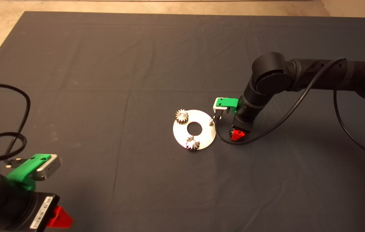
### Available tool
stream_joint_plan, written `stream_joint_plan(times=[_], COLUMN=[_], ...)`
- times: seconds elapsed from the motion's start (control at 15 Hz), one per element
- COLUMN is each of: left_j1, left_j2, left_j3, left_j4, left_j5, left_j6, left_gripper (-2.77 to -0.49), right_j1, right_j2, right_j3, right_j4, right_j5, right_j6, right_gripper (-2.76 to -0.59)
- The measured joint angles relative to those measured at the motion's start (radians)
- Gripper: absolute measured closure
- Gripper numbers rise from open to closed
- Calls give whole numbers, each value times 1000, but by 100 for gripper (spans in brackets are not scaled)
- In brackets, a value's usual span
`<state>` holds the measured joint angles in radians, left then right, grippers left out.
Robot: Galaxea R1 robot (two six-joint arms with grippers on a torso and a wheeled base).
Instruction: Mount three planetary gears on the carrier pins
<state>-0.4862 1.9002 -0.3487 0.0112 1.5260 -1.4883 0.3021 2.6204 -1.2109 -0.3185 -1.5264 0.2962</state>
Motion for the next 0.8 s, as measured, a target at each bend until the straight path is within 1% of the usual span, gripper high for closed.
stream_joint_plan(times=[0.07,0.33,0.4,0.53,0.67,0.8], left_j1=[0,0,0,0,0,0], left_j2=[0,0,0,0,0,0], left_j3=[0,0,-2,-12,-25,-29], left_j4=[0,0,0,-1,-1,-2], left_j5=[0,0,0,0,0,0], left_j6=[3,14,27,51,63,70], left_gripper=[-217,-217,-217,-217,-217,-217], right_j1=[0,0,-1,-9,-20,-22], right_j2=[0,0,0,1,1,1], right_j3=[0,0,0,0,1,1], right_j4=[0,0,0,0,0,-1], right_j5=[0,0,0,0,0,-1], right_j6=[0,0,0,0,0,0], right_gripper=[-227,-227,-227,-227,-227,-224])
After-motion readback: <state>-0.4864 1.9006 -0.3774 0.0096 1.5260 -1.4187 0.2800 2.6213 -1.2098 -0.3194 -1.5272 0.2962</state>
